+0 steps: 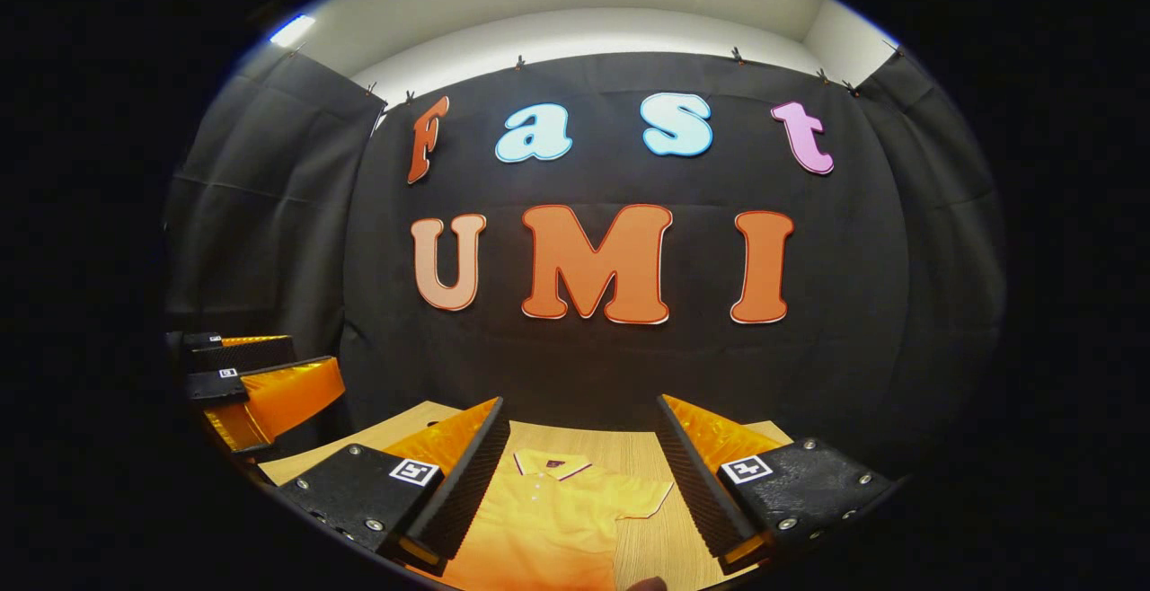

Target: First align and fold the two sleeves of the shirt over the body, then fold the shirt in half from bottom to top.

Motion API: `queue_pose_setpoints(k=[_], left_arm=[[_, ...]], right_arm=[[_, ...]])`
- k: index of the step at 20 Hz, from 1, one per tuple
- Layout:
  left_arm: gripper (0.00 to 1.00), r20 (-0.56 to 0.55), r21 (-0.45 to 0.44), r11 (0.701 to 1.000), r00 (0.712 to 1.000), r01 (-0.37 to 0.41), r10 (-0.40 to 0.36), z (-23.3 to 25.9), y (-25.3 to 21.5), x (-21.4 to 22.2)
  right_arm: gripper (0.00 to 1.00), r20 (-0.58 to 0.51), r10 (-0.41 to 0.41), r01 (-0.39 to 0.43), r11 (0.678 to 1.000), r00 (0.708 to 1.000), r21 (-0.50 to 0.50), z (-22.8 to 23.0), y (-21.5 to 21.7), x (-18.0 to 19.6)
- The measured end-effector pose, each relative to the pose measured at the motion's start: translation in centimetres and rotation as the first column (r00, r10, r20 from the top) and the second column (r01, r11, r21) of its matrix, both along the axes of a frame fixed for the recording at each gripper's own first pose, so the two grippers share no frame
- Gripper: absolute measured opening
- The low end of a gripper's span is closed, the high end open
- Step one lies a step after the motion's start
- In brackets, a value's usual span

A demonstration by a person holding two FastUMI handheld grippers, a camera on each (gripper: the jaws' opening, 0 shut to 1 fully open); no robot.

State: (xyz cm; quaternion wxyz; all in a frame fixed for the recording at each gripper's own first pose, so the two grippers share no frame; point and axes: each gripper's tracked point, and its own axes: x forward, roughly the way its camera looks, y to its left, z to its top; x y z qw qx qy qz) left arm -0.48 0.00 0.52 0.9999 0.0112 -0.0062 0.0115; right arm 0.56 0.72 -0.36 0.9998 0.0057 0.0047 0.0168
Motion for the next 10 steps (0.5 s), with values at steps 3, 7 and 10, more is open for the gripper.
queue_pose_setpoints(k=[3, 7, 10], left_arm=[[0.98, 0.001, 0.000, 1.000, 1.000, -0.011, 0.011, -0.2, 0.3, 0.1], [0.98, 0.005, 0.008, 1.000, 1.000, -0.025, 0.025, -0.1, 0.9, 0.0], [0.98, 0.011, 0.009, 0.999, 0.999, -0.032, 0.032, 0.1, 1.4, -0.1]], right_arm=[[0.98, 0.011, 0.005, -0.005, 1.000, 1.000, -0.010, 0.4, 0.1, 0.2], [0.98, 0.007, 0.010, -0.010, 1.000, 1.000, -0.010, 0.1, 0.4, 0.3], [0.98, 0.006, 0.007, -0.007, 1.000, 1.000, -0.006, 0.0, 0.5, 0.5]])
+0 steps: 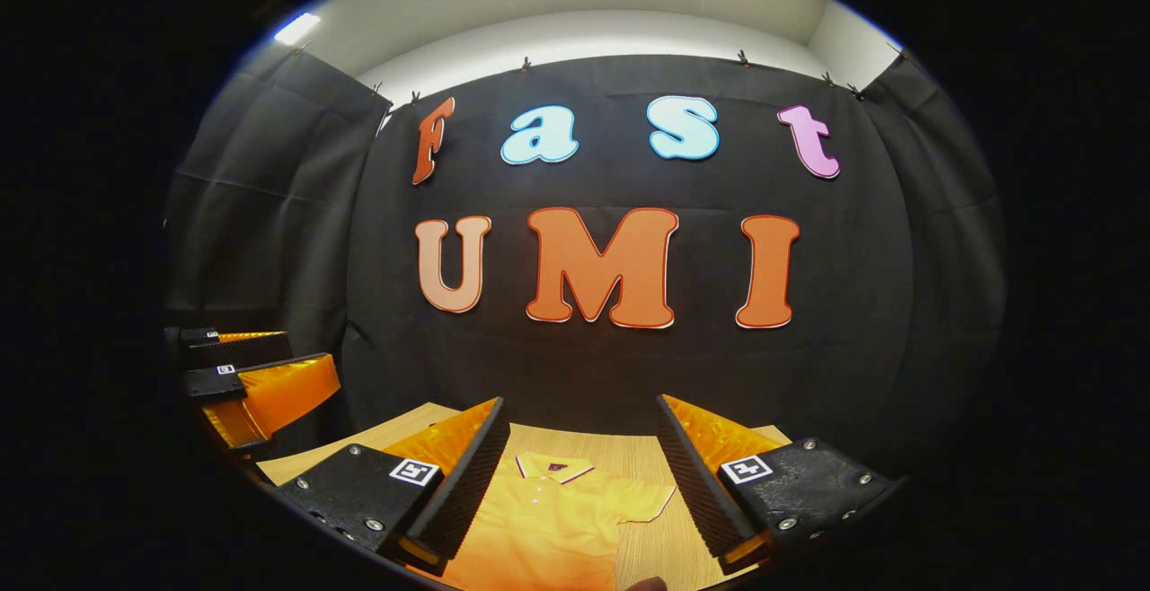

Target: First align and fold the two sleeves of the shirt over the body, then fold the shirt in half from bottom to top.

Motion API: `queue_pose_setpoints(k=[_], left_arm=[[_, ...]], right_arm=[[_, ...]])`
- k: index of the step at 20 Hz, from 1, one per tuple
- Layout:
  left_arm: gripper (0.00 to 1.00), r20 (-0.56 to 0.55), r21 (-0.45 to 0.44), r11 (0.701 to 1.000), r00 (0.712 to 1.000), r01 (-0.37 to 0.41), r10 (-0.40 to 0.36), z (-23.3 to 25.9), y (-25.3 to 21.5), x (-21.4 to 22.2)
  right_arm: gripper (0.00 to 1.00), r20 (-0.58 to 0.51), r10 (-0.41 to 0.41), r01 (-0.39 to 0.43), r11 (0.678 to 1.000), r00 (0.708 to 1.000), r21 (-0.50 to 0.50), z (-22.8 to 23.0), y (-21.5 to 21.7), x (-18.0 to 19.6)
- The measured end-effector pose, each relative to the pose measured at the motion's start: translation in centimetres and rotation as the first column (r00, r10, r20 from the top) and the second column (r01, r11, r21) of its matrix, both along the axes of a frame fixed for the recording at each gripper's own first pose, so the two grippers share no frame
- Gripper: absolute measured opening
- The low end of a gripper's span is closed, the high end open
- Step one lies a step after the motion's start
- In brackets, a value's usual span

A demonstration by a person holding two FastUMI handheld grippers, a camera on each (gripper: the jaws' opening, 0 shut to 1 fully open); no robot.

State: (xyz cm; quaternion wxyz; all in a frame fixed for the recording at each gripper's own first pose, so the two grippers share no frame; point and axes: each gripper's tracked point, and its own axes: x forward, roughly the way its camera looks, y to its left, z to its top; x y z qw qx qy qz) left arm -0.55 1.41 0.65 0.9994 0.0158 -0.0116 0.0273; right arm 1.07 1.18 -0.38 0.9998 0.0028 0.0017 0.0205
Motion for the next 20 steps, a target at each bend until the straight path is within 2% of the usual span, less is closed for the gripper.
queue_pose_setpoints(k=[6, 12, 20], left_arm=[[0.98, 0.000, -0.012, 1.000, 1.000, -0.003, 0.003, -0.3, 0.8, -0.3], [0.98, 0.013, 0.019, 1.000, 1.000, 0.008, -0.008, -0.3, 2.1, -1.0], [0.98, 0.007, 0.062, 0.997, 0.999, 0.042, -0.043, -1.1, 4.3, -1.6]], right_arm=[[0.98, -0.016, -0.023, 0.023, 0.999, 1.000, -0.023, -0.7, -0.4, 0.3], [0.98, -0.078, -0.092, 0.092, 0.996, 0.993, -0.014, -2.6, -2.5, 1.5], [0.99, -0.268, -0.193, 0.183, 0.981, 0.944, -0.064, -8.2, -5.4, 3.9]])
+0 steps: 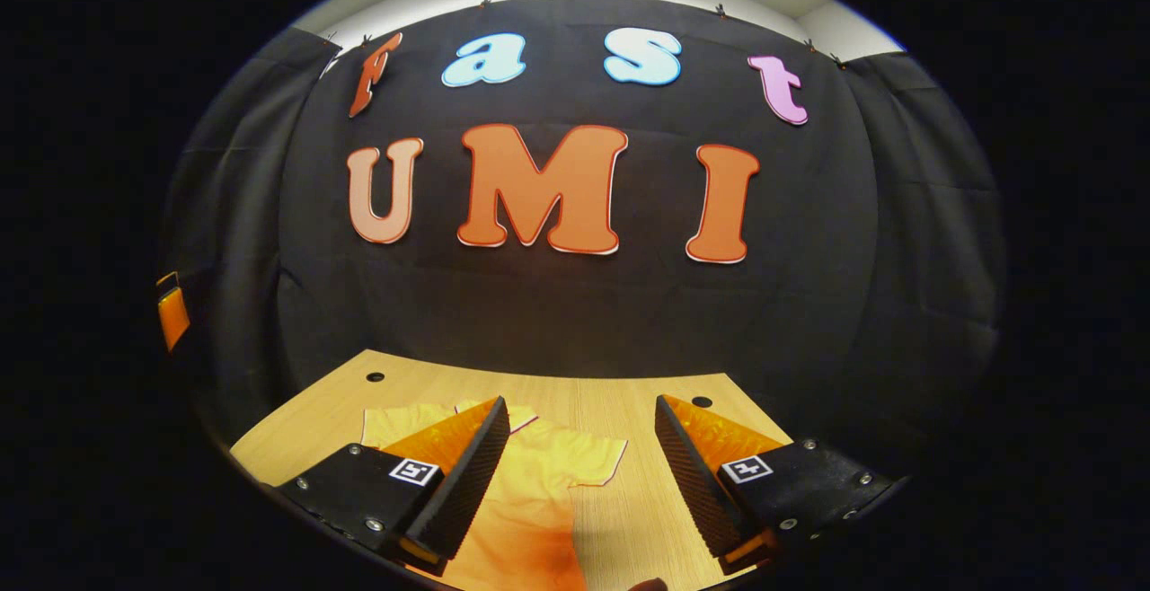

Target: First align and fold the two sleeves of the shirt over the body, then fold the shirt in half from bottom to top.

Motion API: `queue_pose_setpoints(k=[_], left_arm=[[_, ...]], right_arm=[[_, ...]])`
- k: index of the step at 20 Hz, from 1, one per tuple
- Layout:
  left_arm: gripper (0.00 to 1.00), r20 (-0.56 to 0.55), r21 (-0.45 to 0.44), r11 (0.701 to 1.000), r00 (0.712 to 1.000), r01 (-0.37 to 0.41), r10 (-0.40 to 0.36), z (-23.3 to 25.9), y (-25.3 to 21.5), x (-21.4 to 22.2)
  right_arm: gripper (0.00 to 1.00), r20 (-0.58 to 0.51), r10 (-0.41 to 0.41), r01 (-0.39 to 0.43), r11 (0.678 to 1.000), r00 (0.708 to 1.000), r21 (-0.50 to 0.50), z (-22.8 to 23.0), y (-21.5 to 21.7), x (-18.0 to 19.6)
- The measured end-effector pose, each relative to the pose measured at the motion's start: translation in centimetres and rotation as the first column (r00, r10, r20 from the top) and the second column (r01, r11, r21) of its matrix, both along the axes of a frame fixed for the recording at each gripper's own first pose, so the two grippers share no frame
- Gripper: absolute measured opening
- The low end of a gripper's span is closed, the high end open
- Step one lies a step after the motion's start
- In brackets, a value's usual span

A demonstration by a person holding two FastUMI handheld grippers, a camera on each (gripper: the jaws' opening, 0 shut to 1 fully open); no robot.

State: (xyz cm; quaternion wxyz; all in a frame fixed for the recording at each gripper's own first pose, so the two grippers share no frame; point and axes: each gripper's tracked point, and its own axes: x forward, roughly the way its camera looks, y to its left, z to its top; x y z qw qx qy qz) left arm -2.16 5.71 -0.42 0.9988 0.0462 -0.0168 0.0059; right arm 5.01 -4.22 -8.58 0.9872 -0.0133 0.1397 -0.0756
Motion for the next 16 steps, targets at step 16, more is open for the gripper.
queue_pose_setpoints(k=[16], left_arm=[[0.98, -0.026, 0.033, 0.967, 0.967, -0.252, 0.253, -1.7, 3.1, 3.9]], right_arm=[[0.95, -0.433, 0.070, 0.010, 0.984, 0.898, 0.180, -15.1, -4.6, 10.9]])
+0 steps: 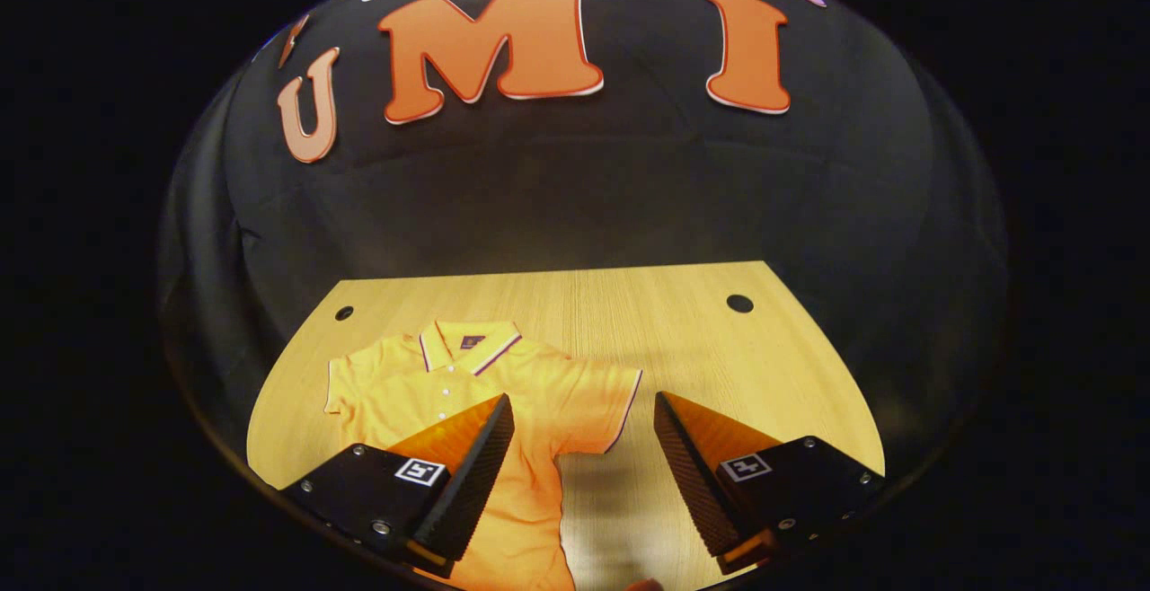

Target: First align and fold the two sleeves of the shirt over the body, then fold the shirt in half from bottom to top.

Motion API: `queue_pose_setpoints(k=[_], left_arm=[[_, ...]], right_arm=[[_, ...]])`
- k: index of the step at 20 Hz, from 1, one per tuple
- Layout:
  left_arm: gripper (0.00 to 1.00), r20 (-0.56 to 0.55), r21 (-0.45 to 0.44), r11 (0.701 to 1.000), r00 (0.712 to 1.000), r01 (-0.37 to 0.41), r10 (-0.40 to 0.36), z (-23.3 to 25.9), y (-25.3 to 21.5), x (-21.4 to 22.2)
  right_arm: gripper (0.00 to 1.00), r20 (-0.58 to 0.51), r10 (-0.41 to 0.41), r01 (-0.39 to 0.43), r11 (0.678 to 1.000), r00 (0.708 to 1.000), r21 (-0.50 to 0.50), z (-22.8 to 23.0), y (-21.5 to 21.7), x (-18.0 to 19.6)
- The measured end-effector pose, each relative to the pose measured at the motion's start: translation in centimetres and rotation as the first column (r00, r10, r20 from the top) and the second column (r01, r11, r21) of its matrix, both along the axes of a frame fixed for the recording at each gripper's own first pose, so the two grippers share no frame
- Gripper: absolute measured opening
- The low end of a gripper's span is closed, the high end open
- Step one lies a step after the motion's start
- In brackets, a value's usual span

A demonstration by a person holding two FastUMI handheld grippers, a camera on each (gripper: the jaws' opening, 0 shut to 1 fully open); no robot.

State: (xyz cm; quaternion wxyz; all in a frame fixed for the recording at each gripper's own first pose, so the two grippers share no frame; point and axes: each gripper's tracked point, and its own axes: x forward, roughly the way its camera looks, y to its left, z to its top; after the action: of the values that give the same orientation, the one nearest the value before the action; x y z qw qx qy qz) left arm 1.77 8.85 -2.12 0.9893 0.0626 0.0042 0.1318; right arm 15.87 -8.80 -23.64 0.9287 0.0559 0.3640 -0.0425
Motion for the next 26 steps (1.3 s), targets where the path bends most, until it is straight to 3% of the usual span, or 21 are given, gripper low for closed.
queue_pose_setpoints(k=[3, 6, 11, 19, 20, 23, 25, 26], left_arm=[[0.98, -0.026, 0.018, 0.999, 0.998, -0.048, 0.049, -0.6, 0.3, 0.3], [0.98, -0.055, 0.025, 0.995, 0.994, -0.096, 0.097, -1.4, 0.7, 0.3], [0.97, -0.100, 0.026, 0.987, 0.982, -0.161, 0.163, -2.6, 1.3, 0.6], [0.97, -0.179, 0.031, 0.978, 0.961, -0.207, 0.209, -5.1, 1.1, 1.1], [0.97, -0.189, 0.033, 0.977, 0.959, -0.210, 0.212, -5.4, 1.0, 1.3], [0.98, -0.210, 0.035, 0.976, 0.953, -0.216, 0.218, -5.8, 0.7, 1.5], [0.99, -0.224, 0.035, 0.975, 0.950, -0.218, 0.220, -6.2, 0.5, 1.8], [0.99, -0.229, 0.035, 0.975, 0.948, -0.221, 0.223, -6.2, 0.5, 1.9]], right_arm=[[0.95, -0.116, 0.009, -0.005, 0.999, 0.993, 0.038, -3.1, -1.0, 2.0], [0.85, -0.229, 0.011, 0.005, 0.998, 0.973, 0.069, -6.1, -1.5, 3.5], [0.81, -0.414, 0.035, -0.002, 0.997, 0.909, 0.078, -10.9, -2.0, 4.8], [0.80, -0.578, 0.046, 0.017, 0.995, 0.815, 0.103, -17.1, -2.5, 6.2], [0.72, -0.587, 0.048, 0.019, 0.994, 0.808, 0.108, -17.7, -2.5, 6.5], [0.72, -0.616, 0.027, 0.030, 0.996, 0.787, 0.083, -19.1, -2.9, 6.7], [0.53, -0.656, -0.006, 0.056, 0.997, 0.755, 0.055, -19.6, -3.4, 5.9], [0.45, -0.651, -0.013, 0.062, 0.997, 0.759, 0.052, -19.7, -3.3, 6.5]])
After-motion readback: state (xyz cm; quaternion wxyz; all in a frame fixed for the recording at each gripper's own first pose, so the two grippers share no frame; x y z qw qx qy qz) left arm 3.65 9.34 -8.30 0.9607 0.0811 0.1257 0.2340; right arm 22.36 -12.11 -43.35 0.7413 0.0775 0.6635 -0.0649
